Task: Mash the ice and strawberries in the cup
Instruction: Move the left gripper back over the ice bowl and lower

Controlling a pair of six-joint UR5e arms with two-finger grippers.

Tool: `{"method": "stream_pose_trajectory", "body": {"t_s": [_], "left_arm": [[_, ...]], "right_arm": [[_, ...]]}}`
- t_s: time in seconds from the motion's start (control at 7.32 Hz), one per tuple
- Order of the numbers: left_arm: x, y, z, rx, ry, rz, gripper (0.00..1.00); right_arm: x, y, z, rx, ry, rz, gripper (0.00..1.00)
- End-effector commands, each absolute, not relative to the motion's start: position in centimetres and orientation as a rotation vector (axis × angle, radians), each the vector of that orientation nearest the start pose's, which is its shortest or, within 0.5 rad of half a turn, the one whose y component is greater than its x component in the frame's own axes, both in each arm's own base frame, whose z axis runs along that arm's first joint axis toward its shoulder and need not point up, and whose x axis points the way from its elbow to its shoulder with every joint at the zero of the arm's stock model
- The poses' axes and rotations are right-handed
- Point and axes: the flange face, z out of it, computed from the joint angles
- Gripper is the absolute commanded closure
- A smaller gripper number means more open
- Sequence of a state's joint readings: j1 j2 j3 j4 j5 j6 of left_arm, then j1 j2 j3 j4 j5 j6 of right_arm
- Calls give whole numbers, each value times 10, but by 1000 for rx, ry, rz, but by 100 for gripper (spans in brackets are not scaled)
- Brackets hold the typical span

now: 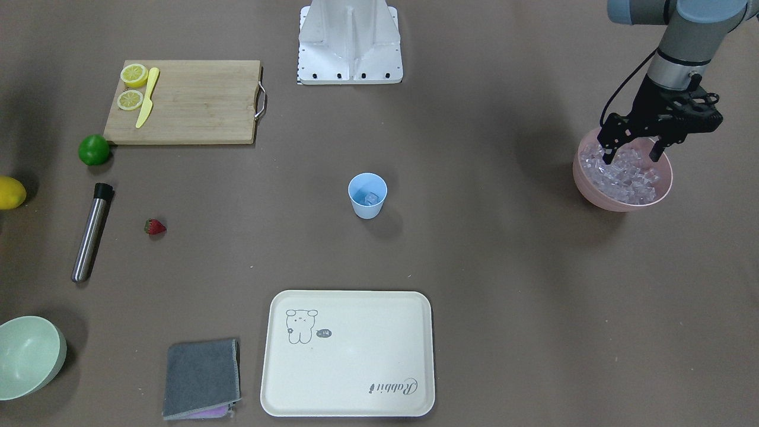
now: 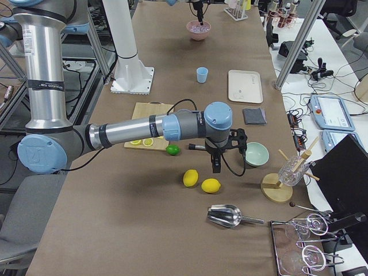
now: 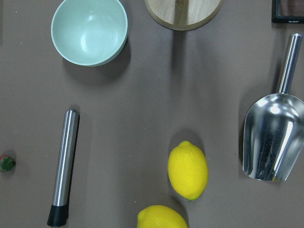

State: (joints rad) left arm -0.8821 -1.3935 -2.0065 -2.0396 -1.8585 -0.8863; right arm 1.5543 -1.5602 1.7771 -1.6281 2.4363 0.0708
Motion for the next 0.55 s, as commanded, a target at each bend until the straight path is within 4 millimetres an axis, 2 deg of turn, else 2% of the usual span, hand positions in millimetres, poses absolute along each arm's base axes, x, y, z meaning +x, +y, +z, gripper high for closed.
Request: {"method": "stream_pose_trajectory", "body": {"t_s": [0.0, 0.27, 0.41], "left_arm": [[207, -415, 512, 321, 709, -60, 9], [210, -414, 516, 299, 719, -50, 22], [210, -412, 515, 290, 727, -46, 23]], "right_arm": [[49, -495, 554, 106, -870, -16, 0], [49, -495, 555, 104, -872, -16, 0], [49, -495, 556, 101, -870, -13, 0]]}}
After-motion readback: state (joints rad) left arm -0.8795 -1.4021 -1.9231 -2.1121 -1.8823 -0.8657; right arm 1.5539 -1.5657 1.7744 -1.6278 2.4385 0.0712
